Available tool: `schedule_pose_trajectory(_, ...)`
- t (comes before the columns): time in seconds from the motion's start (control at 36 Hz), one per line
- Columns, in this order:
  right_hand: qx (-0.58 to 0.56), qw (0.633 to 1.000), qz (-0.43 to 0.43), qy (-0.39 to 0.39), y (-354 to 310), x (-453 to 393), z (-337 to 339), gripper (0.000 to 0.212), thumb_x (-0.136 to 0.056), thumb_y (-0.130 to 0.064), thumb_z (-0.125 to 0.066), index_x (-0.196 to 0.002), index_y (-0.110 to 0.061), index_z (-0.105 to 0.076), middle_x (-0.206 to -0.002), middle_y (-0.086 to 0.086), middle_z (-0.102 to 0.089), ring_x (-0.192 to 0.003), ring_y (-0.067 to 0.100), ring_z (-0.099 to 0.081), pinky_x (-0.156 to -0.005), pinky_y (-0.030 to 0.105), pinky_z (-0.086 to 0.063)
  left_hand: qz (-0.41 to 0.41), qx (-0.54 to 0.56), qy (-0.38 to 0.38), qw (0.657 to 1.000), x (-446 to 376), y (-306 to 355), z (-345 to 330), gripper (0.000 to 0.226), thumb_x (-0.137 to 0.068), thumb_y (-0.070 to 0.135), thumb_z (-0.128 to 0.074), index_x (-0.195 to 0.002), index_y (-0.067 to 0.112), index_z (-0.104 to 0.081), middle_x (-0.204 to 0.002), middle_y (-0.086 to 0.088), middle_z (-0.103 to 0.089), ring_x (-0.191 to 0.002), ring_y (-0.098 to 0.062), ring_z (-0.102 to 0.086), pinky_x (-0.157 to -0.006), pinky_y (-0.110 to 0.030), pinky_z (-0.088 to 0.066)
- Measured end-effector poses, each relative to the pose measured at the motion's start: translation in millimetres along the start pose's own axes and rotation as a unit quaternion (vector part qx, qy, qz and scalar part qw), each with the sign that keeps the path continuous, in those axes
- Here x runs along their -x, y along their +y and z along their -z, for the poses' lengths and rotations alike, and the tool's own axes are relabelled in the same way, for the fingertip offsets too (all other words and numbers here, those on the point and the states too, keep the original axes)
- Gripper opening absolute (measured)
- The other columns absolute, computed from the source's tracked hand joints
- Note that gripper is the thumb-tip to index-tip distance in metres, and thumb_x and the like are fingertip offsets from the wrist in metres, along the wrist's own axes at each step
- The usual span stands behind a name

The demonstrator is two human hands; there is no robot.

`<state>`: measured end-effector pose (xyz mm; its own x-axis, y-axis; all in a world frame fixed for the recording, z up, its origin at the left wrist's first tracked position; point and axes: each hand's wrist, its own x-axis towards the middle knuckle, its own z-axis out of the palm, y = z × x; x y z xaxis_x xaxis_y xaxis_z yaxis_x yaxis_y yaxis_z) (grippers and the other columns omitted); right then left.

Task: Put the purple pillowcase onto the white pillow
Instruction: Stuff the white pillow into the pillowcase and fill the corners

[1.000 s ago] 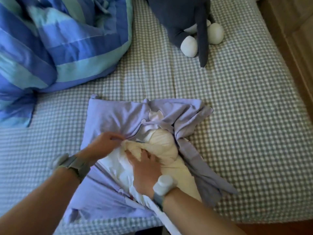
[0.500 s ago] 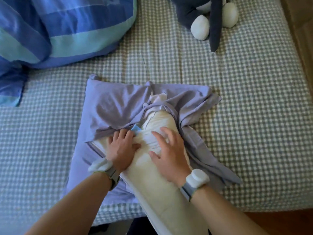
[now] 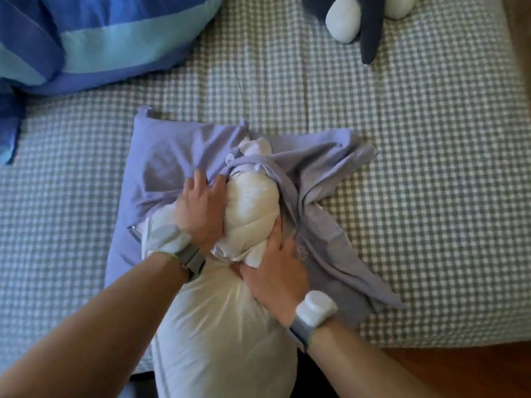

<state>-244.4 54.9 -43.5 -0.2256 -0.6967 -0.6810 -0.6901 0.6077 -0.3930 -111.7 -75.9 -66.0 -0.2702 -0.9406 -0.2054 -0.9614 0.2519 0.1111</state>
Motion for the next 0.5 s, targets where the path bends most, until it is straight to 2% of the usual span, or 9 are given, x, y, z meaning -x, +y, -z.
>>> schedule_pose_trajectory(0.08, 0.057, 0.995, -0.028, 0.073, -11.0, 2.5, -18.8, 0.124, -0.07, -0.078, -0.06, -0.157, -0.018, 0.005, -0.136, 0.014, -0.04, -0.1, 0.033, -0.062, -0.072, 0.039, -0.051, -0.02, 0.157, 0.117, 0.98, 12.3, -7.5, -8.4, 0.032, -0.079, 0.002, -0.055, -0.106, 0.01, -0.069, -0.1, -0.011, -0.059, -0.092, -0.037, -0.058, -0.074, -0.046, -0.049)
schedule_pose_trajectory(0.17, 0.081, 0.989, -0.031, 0.121, -20.6, 4.0, -28.5, 0.125, -0.064, -0.08, -0.06, -0.157, -0.009, -0.016, -0.108, 0.008, -0.052, -0.067, 0.025, -0.064, -0.05, 0.032, -0.045, -0.064, 0.212, 0.169, 0.96, 3.3, 0.4, 9.9, 0.029, -0.082, 0.008, -0.051, -0.102, 0.007, -0.072, -0.101, -0.011, -0.063, -0.096, -0.034, -0.057, -0.084, -0.041, -0.047)
schedule_pose_trajectory(0.22, 0.084, 0.993, -0.014, 0.085, -19.6, 3.3, -21.3, 0.12, -0.071, -0.075, -0.057, -0.158, -0.01, -0.005, -0.119, 0.01, -0.05, -0.08, 0.027, -0.065, -0.057, 0.033, -0.044, -0.21, 0.166, 0.139, 0.953, -12.0, 21.6, 20.4, 0.021, -0.085, 0.017, -0.056, -0.095, 0.009, -0.073, -0.097, -0.01, -0.063, -0.092, -0.035, -0.056, -0.082, -0.044, -0.045)
schedule_pose_trajectory(0.28, 0.065, 0.997, 0.031, 0.014, -2.9, -5.9, -10.4, 0.118, -0.078, -0.074, -0.053, -0.156, -0.014, 0.01, -0.144, 0.016, -0.036, -0.112, 0.034, -0.059, -0.077, 0.038, -0.047, -0.321, 0.085, 0.086, 0.939, -11.6, 37.9, 11.7, 0.015, -0.086, 0.025, -0.06, -0.091, 0.016, -0.072, -0.097, -0.005, -0.064, -0.093, -0.033, -0.056, -0.081, -0.044, -0.042)
schedule_pose_trajectory(0.33, 0.004, 0.995, 0.056, -0.078, 17.9, -19.7, 16.0, 0.115, -0.077, -0.077, -0.053, -0.156, -0.023, 0.01, -0.159, 0.013, -0.022, -0.138, 0.036, -0.039, -0.101, 0.042, -0.041, -0.313, 0.046, 0.055, 0.947, -1.9, 41.7, -0.9, 0.013, -0.088, 0.028, -0.059, -0.088, 0.019, -0.07, -0.094, -0.002, -0.063, -0.093, -0.031, -0.058, -0.079, -0.044, -0.041)
schedule_pose_trajectory(0.39, -0.039, 0.987, 0.069, -0.139, 42.3, -38.0, 42.1, 0.088, -0.084, -0.067, -0.055, -0.155, -0.029, -0.019, -0.154, 0.003, -0.038, -0.138, 0.027, -0.041, -0.108, 0.036, -0.039, -0.299, 0.04, 0.042, 0.952, 3.8, 41.4, -6.2, 0.013, -0.086, 0.027, -0.059, -0.081, 0.018, -0.067, -0.087, -0.002, -0.062, -0.089, -0.031, -0.059, -0.076, -0.043, -0.042)
schedule_pose_trajectory(0.44, -0.051, 0.996, 0.059, -0.039, 65.1, -53.9, 55.1, 0.046, -0.092, -0.05, -0.052, -0.132, -0.028, -0.052, -0.128, -0.002, -0.06, -0.119, 0.022, -0.056, -0.098, 0.033, -0.046, -0.284, 0.026, 0.021, 0.958, 1.8, 44.9, -8.3, 0.021, -0.087, 0.03, -0.057, -0.072, 0.018, -0.066, -0.078, -0.002, -0.062, -0.081, -0.029, -0.059, -0.072, -0.041, -0.042)
schedule_pose_trajectory(0.47, -0.015, 0.995, 0.079, 0.059, 71.9, -61.2, 53.5, 0.035, -0.091, -0.044, -0.05, -0.121, -0.027, -0.056, -0.117, -0.004, -0.062, -0.11, 0.02, -0.058, -0.092, 0.032, -0.048, -0.259, 0.014, 0.034, 0.965, -1.7, 45.1, -8.3, 0.028, -0.088, 0.033, -0.056, -0.065, 0.019, -0.066, -0.072, -0.002, -0.062, -0.076, -0.028, -0.059, -0.068, -0.039, -0.043)
schedule_pose_trajectory(0.5, 0.028, 0.987, 0.089, 0.127, 75.5, -64.4, 49.3, 0.031, -0.088, -0.042, -0.05, -0.114, -0.026, -0.056, -0.111, -0.005, -0.061, -0.103, 0.019, -0.059, -0.087, 0.032, -0.049, -0.208, 0.025, -0.018, 0.978, -6.4, 56.4, 1.4, 0.036, -0.089, 0.036, -0.055, -0.06, 0.017, -0.065, -0.064, -0.002, -0.061, -0.069, -0.027, -0.06, -0.061, -0.035, -0.042)
